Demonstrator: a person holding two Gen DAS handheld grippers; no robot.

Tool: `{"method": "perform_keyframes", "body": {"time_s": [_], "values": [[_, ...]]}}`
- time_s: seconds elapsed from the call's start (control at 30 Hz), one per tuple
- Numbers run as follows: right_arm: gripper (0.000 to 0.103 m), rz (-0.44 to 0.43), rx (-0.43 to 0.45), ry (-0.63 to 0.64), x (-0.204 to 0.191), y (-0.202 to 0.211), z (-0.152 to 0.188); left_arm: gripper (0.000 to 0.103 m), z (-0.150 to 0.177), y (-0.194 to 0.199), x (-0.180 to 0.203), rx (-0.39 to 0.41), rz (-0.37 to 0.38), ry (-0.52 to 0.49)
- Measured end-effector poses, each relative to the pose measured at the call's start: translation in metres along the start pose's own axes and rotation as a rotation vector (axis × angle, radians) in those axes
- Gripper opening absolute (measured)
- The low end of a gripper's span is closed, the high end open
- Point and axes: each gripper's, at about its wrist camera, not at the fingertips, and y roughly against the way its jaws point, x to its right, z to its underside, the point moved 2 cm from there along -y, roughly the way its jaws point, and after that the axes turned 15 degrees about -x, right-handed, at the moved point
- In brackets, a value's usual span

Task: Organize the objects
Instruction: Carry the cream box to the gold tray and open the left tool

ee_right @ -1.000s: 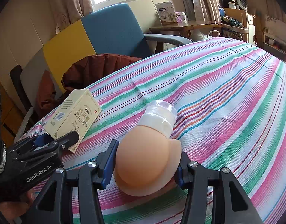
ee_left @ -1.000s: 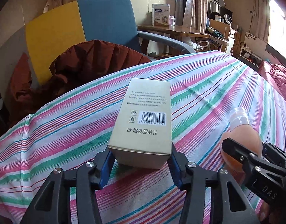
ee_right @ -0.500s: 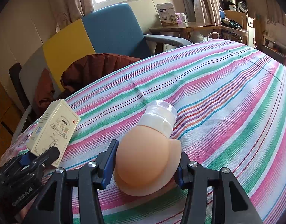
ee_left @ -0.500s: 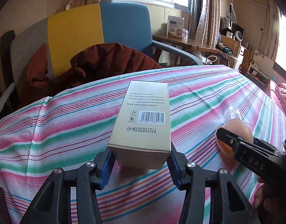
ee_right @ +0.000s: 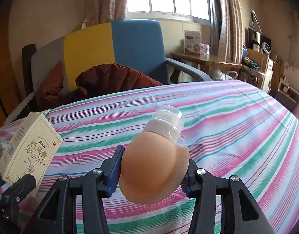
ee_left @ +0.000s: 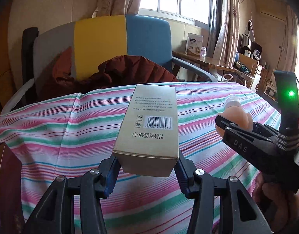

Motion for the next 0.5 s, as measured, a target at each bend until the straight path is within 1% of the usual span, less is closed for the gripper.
{"method": "perform_keyframes", "body": {"time_s": [0.1,0.27,0.4,0.5], "values": [[0.051,0.013,-0.001,0.054,-0.011,-0.001,-0.002,0.052,0.010,0.016,-0.014,0.006,0.014,0.046],[0.051,0.006,-0.019,0.049,-0.008,-0.005,-0.001,0.052,0.028,0.049,-0.037,0.031,0.026,0.101],[0.051,0.000,-0.022,0.044,-0.006,-0.004,0.001,0.052,0.036,0.078,-0.061,0.068,0.007,0.150],[0.051,0.009,-0.023,0.069,-0.012,-0.004,0.001,0.052,0.041,0.096,-0.086,0.087,-0.015,0.203]]}}
